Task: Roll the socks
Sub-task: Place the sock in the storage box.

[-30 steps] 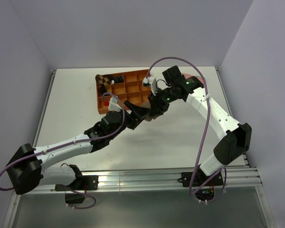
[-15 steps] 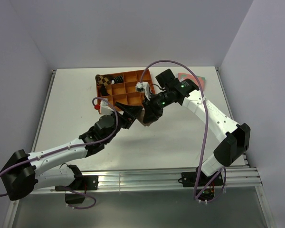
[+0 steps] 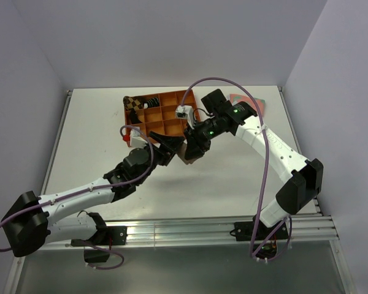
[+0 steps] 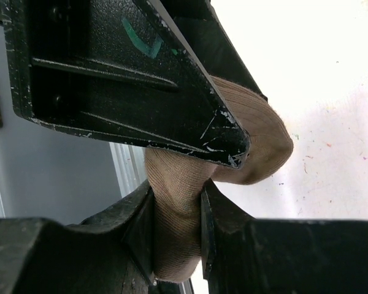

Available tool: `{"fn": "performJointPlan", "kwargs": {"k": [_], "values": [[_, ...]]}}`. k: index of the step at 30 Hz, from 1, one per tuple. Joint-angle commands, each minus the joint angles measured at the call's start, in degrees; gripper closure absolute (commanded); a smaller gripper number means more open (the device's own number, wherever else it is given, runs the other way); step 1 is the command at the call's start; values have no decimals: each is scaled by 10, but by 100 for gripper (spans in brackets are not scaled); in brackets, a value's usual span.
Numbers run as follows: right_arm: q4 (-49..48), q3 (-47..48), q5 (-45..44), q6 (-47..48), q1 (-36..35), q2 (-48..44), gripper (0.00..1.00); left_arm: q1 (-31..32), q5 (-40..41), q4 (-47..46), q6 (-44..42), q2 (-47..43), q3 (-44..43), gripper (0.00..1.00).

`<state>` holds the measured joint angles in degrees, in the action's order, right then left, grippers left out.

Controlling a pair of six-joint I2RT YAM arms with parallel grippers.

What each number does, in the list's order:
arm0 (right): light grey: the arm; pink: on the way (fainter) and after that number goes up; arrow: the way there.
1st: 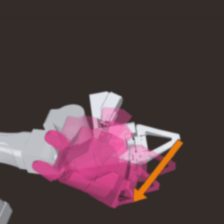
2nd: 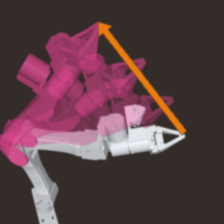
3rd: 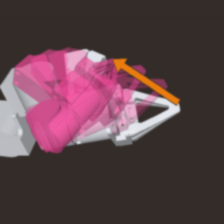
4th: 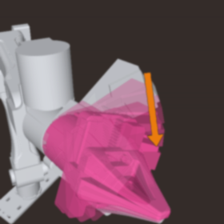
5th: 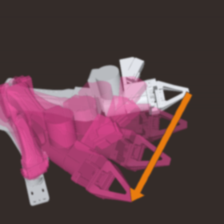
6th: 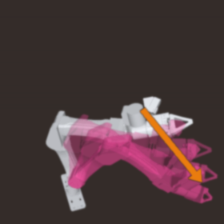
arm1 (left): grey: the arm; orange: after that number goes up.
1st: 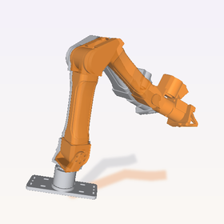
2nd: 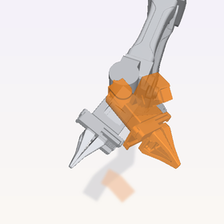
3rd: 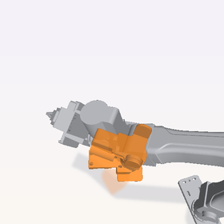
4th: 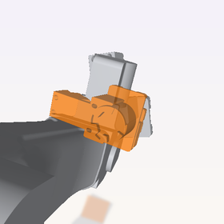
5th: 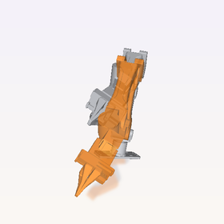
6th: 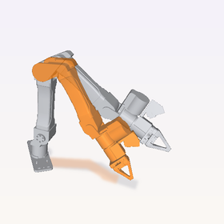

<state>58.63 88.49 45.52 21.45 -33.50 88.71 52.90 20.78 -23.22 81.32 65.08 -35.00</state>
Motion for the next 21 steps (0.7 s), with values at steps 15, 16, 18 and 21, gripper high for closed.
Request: {"fn": "performJointPlan", "kwargs": {"k": [15,16,18,21], "values": [[-73,-27,-97,-23,1,-37,100,17,0,76,9,-36,-13,19],[-81,-30,-104,-25,1,-40,100,17,7,88,9,-43,-11,19],[-83,-33,-122,-21,0,-44,100,16,29,134,10,-66,-8,18],[-86,-37,-133,-19,1,-47,100,12,38,161,9,-95,-1,17]]}}
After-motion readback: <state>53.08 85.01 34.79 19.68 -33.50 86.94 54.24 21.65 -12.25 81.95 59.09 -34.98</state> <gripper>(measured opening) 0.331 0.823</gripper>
